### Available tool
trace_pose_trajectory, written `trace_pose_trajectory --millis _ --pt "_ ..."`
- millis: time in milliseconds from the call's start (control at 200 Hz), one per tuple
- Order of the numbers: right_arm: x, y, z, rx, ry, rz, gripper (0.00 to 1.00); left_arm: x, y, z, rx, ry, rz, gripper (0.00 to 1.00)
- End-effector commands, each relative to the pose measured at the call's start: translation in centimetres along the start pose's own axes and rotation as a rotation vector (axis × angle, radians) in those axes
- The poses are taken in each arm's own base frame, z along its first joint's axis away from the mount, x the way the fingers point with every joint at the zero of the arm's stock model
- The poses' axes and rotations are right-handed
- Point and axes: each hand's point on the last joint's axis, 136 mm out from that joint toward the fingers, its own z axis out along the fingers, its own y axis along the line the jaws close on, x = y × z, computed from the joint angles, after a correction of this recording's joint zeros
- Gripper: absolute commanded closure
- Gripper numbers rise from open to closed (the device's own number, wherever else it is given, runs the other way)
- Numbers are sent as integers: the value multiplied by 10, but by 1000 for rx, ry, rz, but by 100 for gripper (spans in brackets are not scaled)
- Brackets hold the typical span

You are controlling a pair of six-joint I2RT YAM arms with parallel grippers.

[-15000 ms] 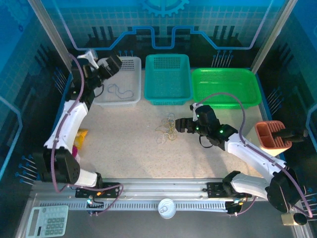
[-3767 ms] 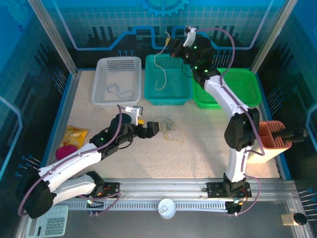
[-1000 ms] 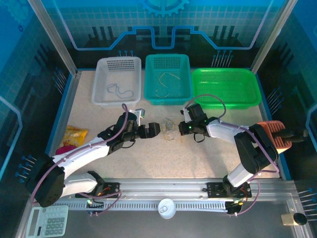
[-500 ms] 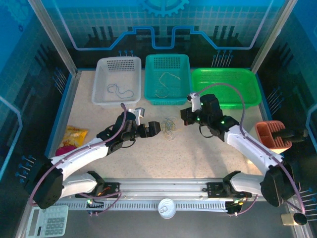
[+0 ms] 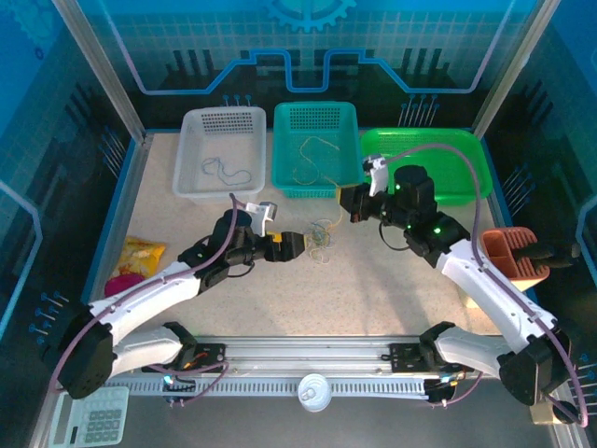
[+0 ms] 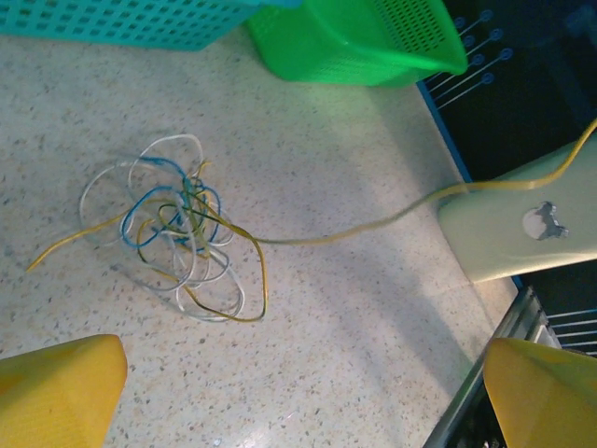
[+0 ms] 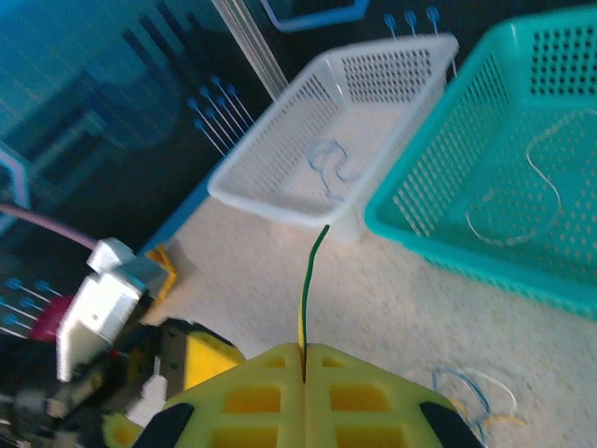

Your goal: Untangle the cables

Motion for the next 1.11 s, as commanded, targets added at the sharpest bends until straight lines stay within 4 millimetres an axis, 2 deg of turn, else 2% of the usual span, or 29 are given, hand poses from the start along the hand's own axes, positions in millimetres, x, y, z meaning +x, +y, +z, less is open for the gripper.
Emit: trace_pose_trajectory --millis 0,240,470,775,1100 --pt "-41 33 -17 -102 -98 -7 100 -23 -26 -11 80 -60 83 1" --pt "-79 60 -32 -184 -177 -13 100 -30 -31 -12 86 -75 122 1" --pt "-99 81 -44 -253 -227 -6 100 -38 -38 -1 101 -75 150 1" --pt "-110 93 -54 -290 -258 7 100 -32 -48 25 136 -31 170 1" --pt "-106 100 -46 -321 -235 26 100 -30 -55 46 147 -37 224 1"
